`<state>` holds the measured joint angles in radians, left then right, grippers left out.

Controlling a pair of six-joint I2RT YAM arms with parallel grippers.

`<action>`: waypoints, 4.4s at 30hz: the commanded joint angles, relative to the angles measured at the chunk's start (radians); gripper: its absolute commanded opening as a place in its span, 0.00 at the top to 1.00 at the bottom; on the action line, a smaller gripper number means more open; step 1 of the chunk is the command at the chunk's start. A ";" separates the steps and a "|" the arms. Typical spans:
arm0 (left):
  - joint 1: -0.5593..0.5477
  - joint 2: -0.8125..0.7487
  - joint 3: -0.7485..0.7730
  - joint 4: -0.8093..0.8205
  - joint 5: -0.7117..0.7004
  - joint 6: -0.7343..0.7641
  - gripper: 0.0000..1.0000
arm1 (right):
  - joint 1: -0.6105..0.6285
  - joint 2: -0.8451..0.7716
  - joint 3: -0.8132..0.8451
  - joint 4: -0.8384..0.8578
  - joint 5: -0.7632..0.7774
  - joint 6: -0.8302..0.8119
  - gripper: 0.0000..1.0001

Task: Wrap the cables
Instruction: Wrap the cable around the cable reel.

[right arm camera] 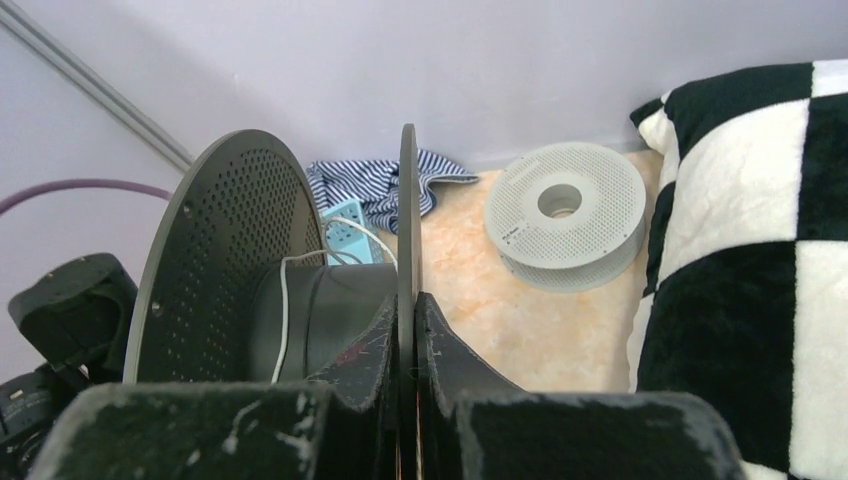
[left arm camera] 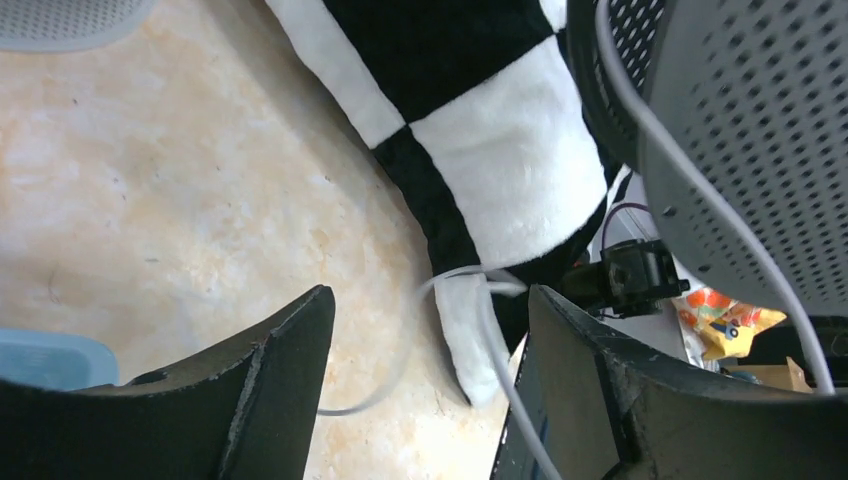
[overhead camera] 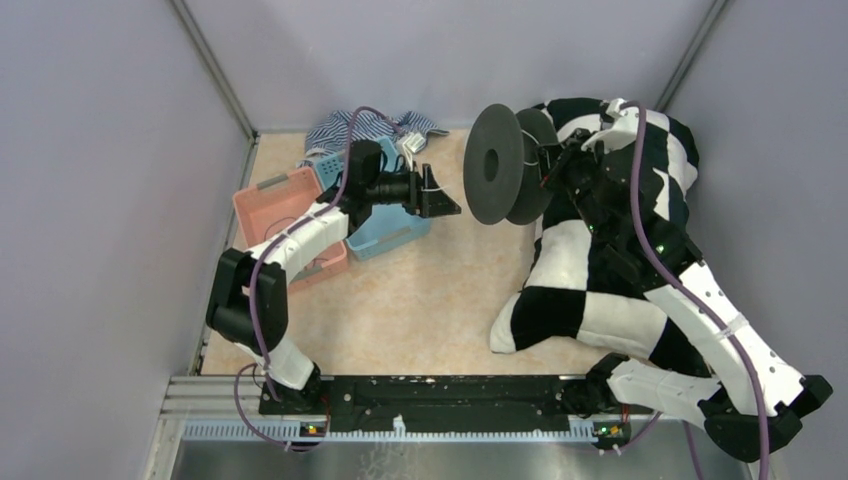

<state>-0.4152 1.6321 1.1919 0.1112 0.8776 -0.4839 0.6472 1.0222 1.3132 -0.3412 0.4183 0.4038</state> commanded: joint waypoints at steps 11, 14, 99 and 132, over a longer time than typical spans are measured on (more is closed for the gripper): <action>-0.007 -0.138 -0.019 -0.239 0.138 0.206 0.19 | 0.007 -0.050 0.106 0.114 0.067 -0.055 1.00; -0.008 -0.143 -0.027 -0.285 0.169 0.233 0.02 | 0.006 -0.062 0.117 0.117 0.070 -0.065 1.00; -0.364 -0.238 -0.457 0.574 -0.445 0.735 0.03 | 0.007 -0.016 0.409 0.038 -0.145 -0.013 1.00; -0.364 -0.252 -0.413 0.376 -0.414 0.604 1.00 | 0.006 -0.024 0.345 0.027 -0.060 -0.057 1.00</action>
<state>-0.7750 1.4071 0.7288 0.5102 0.4297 0.1677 0.6472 1.0069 1.6562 -0.3977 0.3080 0.3599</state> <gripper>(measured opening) 0.012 0.020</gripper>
